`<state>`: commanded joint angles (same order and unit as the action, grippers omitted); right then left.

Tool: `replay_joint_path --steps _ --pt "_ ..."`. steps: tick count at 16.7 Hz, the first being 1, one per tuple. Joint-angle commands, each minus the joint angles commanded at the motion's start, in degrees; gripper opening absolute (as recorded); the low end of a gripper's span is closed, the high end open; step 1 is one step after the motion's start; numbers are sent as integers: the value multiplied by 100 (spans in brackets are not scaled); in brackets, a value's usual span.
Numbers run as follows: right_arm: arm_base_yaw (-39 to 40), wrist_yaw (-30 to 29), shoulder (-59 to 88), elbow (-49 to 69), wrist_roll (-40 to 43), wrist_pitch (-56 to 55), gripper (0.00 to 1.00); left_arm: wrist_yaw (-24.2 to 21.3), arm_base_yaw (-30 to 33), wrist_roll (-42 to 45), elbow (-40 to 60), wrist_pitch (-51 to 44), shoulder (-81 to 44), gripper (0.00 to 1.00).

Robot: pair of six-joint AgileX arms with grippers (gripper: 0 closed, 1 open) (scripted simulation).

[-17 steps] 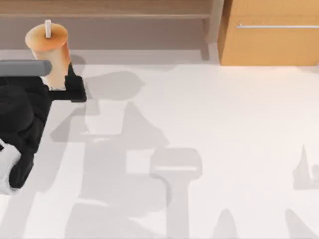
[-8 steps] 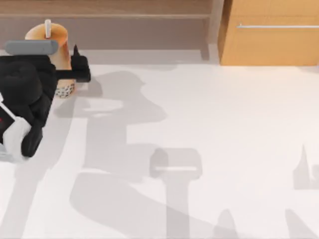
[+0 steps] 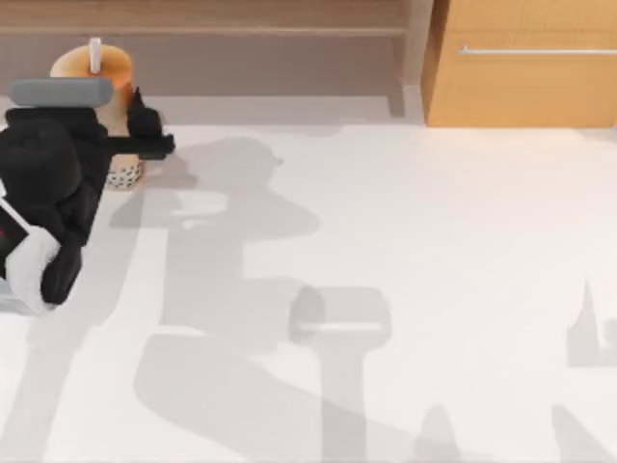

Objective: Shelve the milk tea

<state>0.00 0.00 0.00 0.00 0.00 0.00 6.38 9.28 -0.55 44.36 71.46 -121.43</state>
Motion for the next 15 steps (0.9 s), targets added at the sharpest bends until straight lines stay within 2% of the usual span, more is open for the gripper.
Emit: replay_joint_path --steps 7,15 --pt "0 0 0 0 0 0 100 0 0 0 0 0 0 2" --pt "0 0 0 0 0 0 100 0 0 0 0 0 0 0"
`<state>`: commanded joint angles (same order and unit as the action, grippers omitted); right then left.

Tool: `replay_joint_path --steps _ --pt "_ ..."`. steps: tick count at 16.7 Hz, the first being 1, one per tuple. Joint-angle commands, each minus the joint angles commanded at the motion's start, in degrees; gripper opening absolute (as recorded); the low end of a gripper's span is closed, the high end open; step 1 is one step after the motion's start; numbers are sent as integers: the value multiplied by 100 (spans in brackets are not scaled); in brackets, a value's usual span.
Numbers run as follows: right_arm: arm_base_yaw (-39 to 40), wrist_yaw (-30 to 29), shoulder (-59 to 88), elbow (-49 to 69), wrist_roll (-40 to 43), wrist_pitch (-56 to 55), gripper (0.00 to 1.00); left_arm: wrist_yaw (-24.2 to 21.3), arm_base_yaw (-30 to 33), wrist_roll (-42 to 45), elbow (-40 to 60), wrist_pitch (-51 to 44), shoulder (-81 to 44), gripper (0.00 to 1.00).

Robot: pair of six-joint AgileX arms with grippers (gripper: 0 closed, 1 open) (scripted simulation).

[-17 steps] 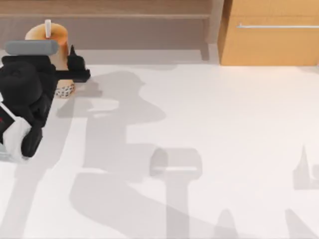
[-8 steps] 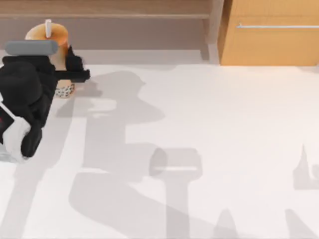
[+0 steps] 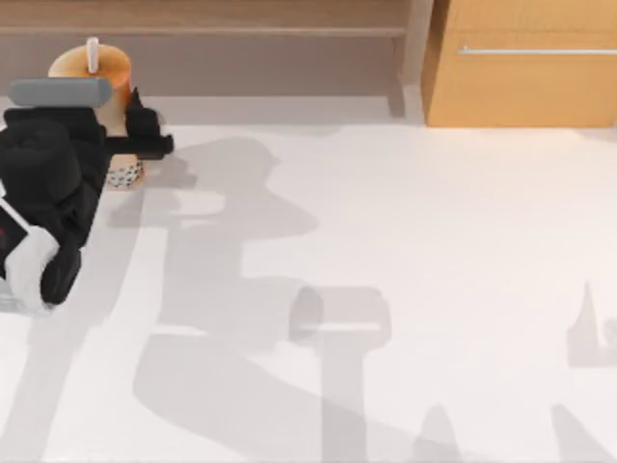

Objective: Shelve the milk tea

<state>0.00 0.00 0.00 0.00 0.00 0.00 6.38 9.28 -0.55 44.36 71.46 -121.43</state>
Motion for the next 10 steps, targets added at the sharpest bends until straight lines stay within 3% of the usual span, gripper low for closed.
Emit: replay_joint_path --steps 10 --pt "0 0 0 0 0 0 100 5 11 10 -2 -230 231 0"
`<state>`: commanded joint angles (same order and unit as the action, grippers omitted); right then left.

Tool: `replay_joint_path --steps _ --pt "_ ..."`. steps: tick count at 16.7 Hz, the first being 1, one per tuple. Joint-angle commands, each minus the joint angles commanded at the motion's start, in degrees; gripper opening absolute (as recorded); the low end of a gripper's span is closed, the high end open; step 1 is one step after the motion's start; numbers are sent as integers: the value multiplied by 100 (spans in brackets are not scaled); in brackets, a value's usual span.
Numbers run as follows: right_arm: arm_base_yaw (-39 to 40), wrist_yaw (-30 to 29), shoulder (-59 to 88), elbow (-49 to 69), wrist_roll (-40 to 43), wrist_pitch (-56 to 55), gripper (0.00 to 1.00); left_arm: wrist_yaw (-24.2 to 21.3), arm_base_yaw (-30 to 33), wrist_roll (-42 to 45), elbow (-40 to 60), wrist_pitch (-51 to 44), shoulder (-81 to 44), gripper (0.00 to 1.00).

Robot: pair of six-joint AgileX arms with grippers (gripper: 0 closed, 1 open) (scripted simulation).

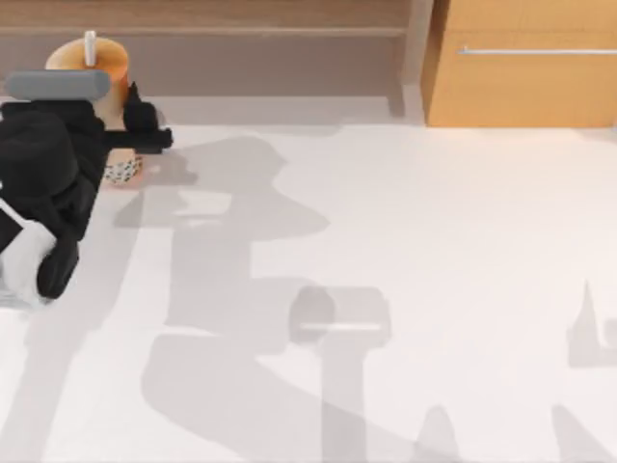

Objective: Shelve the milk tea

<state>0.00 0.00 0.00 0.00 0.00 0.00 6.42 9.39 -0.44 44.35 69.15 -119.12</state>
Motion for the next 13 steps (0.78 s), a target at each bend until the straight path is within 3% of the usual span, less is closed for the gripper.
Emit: replay_joint_path --steps 6,13 --pt "0 0 0 0 0 0 100 -147 -137 35 58 -143 315 0" --pt "0 0 0 0 0 0 100 -741 -1062 132 85 -1654 1130 0"
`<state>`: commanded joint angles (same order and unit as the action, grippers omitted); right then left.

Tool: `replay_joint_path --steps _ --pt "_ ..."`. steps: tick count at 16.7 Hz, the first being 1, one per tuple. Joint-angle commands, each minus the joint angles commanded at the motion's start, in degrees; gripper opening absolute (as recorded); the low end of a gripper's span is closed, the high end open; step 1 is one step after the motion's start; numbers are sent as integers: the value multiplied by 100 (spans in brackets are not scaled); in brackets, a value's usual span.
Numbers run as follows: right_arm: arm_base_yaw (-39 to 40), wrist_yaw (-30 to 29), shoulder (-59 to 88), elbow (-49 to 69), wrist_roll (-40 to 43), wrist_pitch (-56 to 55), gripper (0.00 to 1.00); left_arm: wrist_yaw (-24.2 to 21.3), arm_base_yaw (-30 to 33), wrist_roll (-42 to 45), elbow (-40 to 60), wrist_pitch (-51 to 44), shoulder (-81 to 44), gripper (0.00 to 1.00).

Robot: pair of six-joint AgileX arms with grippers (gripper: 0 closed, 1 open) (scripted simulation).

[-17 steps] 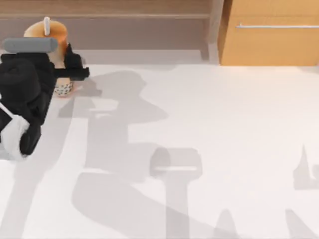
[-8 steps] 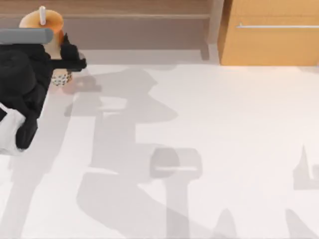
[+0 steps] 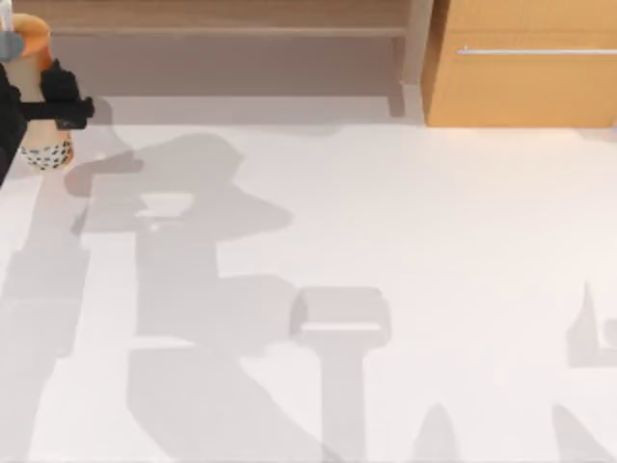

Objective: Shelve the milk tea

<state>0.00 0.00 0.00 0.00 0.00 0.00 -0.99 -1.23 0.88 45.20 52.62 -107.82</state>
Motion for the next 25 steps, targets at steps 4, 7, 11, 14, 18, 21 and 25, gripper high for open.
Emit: replay_joint_path --steps 4,7,11,14,18,21,25 --pt "0 0 0 0 0 0 100 -428 -659 72 413 -1143 447 0" --pt "0 0 0 0 0 0 100 -762 -1062 118 963 -1955 687 0" --pt "0 0 0 0 0 0 100 -1185 -1383 156 1942 -2830 779 0" --pt "0 0 0 0 0 0 100 -1451 -1461 166 2714 -3273 639 0" --pt "0 0 0 0 0 0 100 -1677 -1456 160 3504 -3584 352 0" --pt "0 0 0 0 0 0 100 -1719 -1451 157 3688 -3634 271 0" --pt "0 0 0 0 0 0 100 -1709 -1440 168 3672 -3625 300 0"
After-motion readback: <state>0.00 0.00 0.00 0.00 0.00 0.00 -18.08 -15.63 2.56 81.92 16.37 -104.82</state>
